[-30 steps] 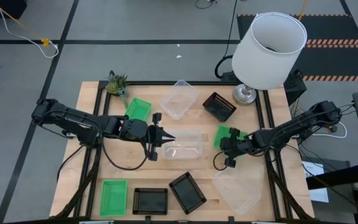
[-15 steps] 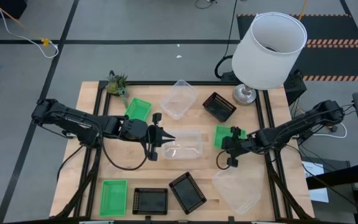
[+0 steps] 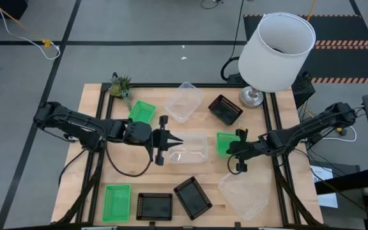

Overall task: Stack baskets by color
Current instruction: Stack the middle right green bin on the bottom left green bin

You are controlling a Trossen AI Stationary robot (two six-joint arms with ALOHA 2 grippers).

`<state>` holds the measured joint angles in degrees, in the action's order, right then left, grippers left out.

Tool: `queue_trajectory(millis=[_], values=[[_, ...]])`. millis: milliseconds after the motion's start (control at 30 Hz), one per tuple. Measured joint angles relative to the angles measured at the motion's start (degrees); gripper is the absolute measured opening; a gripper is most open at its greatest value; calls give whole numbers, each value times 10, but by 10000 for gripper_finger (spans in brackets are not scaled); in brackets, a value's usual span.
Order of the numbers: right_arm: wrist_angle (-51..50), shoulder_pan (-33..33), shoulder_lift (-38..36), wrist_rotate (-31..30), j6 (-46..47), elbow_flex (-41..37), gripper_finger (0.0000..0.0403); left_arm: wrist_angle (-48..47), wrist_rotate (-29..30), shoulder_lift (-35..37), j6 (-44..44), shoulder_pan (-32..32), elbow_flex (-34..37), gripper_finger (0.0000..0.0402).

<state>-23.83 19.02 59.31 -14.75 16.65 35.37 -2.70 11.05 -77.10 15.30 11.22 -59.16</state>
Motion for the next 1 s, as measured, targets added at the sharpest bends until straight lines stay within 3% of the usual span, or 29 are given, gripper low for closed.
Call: queue_trajectory(millis=[133,267,500,1000], values=[[1,2,-14,0,-24,8,0,37,0,-30,13,0,0,65],[-11,2,-19,2,-31,9,1,89,0,-65,28,-3,0,121],[-38,1,-10,60,8,8,2,127,0,-73,22,-3,0,192],[-73,1,37,58,37,7,135,141,0,-72,26,5,0,205]])
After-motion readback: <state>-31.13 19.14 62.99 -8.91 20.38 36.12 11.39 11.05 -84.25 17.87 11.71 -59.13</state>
